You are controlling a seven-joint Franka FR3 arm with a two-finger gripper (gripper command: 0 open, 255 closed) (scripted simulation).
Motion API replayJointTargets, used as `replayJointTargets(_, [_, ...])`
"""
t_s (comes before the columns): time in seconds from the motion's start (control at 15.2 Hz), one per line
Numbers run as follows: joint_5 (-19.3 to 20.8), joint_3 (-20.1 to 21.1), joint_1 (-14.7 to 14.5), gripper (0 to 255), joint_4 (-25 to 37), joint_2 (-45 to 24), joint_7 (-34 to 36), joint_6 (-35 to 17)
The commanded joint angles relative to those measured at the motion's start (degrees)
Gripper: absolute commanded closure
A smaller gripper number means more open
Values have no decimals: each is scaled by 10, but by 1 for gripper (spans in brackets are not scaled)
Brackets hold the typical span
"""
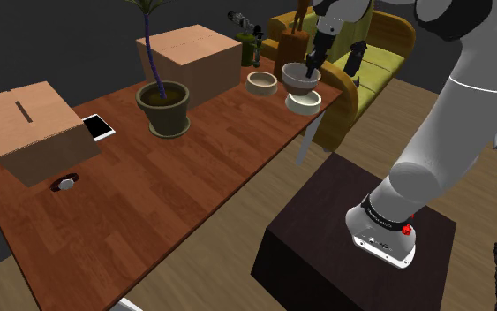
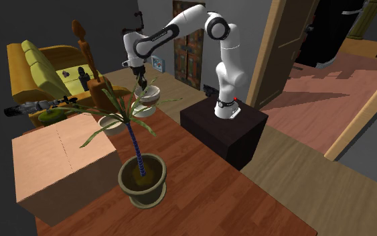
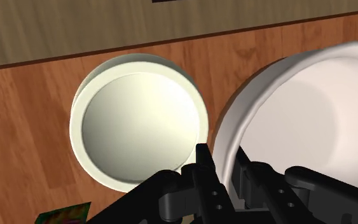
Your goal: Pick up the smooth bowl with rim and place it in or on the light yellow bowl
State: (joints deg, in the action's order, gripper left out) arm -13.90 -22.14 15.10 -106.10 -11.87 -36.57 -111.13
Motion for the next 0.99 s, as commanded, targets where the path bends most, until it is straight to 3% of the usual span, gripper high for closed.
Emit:
replayJointTargets(0.0, [-10,-8,20,255,41,-30,-27,18])
replayJointTargets(0.46, [-45,-19,96,255,211,-148,-95,91])
replayJointTargets(0.92, [-53,-15,95,255,178,-162,-105,46])
